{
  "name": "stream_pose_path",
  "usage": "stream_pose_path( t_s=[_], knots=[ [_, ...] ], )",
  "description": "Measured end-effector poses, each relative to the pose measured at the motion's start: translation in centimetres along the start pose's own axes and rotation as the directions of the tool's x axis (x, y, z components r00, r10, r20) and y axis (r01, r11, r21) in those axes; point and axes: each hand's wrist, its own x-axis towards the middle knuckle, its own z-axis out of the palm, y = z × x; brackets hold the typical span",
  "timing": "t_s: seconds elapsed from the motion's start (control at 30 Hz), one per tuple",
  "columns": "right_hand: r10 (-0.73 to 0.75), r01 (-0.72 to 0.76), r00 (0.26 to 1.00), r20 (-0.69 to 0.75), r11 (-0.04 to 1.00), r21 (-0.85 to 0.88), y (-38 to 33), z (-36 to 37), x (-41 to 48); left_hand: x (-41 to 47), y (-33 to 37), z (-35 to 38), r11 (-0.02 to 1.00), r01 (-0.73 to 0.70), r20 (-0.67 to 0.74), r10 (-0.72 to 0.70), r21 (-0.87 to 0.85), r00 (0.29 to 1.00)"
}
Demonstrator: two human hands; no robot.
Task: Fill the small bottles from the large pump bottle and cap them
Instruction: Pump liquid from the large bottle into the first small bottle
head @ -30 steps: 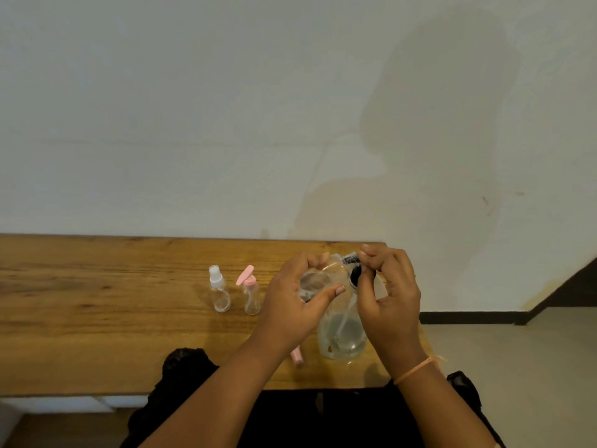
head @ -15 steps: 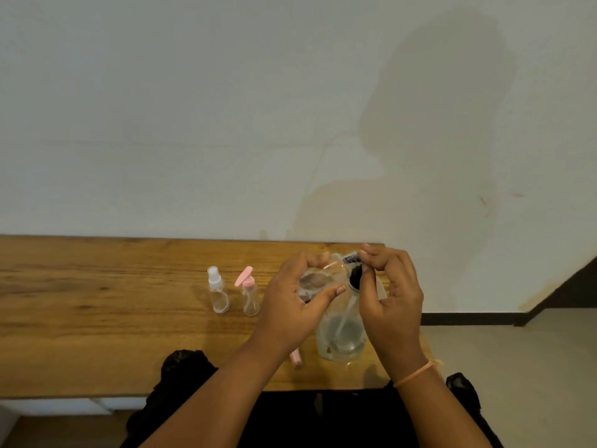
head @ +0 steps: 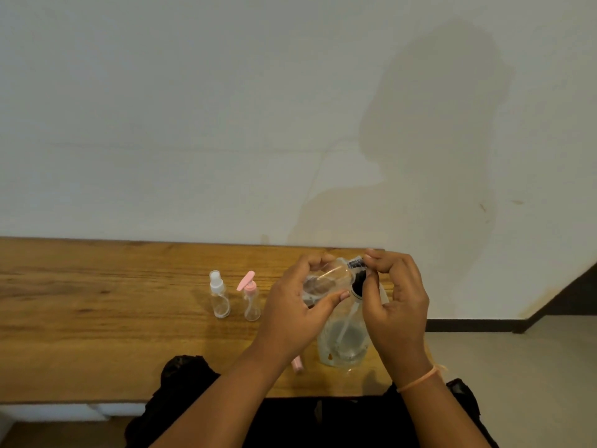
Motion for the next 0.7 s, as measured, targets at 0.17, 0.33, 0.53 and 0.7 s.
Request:
stream_pose_path(
  t_s=[0.17,0.33,0.53,0.7],
  knots=[
    [0.013,-0.014,1.0,-0.006,0.999,-0.029,0.69,0.34,-0.11,0.23,-0.2,0.01,0.999,0.019,0.013,-0.02,0.047,1.0],
    [0.015,-0.015,1.0,0.008,1.0,-0.026,0.79,0.33,-0.48,0.0,-0.05,-0.06,0.997,0.049,0.02,-0.05,0.065,0.999],
    [0.023,-0.022,0.999,-0.046,0.999,0.028,0.08,0.13,-0.37,-0.06,0.07,0.09,0.999,0.037,-0.006,-0.037,0.009,0.999],
    [0.017,-0.017,1.0,-0.023,1.0,-0.001,0.3,0.12,-0.19,0.11,0.12,0.11,0.998,0.055,-0.006,-0.055,-0.009,0.998]
  ],
)
